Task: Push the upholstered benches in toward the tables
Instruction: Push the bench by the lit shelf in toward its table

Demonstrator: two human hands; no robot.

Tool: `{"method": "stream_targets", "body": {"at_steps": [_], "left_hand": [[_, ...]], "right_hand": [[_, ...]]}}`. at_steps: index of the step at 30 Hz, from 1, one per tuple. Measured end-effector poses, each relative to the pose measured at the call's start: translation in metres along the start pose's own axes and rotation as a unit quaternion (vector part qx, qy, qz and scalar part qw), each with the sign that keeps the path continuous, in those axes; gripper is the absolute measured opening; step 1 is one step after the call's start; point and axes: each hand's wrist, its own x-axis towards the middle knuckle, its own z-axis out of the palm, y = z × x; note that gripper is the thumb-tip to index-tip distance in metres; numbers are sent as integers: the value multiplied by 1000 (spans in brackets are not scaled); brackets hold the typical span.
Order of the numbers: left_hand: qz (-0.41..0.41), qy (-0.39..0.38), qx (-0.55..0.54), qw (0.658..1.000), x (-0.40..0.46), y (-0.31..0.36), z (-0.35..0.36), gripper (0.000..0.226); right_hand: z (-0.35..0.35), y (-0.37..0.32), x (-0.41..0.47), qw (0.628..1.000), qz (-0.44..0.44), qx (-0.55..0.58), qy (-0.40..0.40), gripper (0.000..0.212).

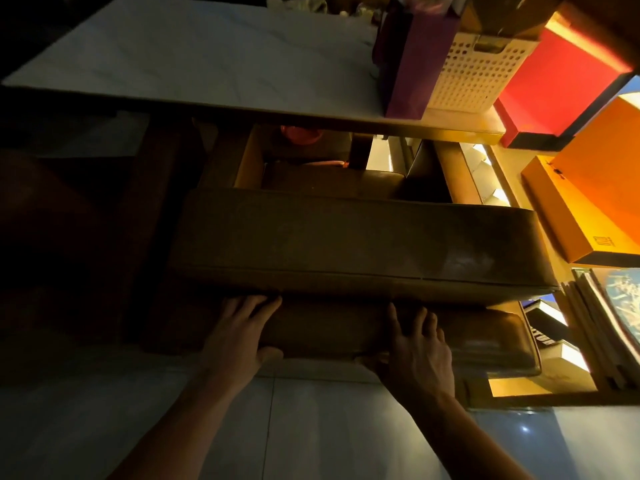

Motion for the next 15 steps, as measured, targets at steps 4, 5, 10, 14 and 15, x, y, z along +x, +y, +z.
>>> {"method": "stream_targets", "body": {"at_steps": [4,5,10,14,15], "left_hand": [[-6,9,6,1000,-2,-2,1,87],[-6,8,8,1000,-2,-2,2,87],[-25,-4,23,999,-4,1,2,87],[-44,-17,38,998,-5,9,0,88],[-50,-23,40,998,-4,10,-1,88]], "right_hand": [[0,-3,-2,1000,-3,-9,0,114],[-1,-3,-3,1000,-3,-12,-1,114],[-3,-3,-4,1000,-8,-18,2,113],[-5,-3,-3,1000,-9,-16,0,114],[-7,-3,-4,1000,-9,-14,-5,114]]}}
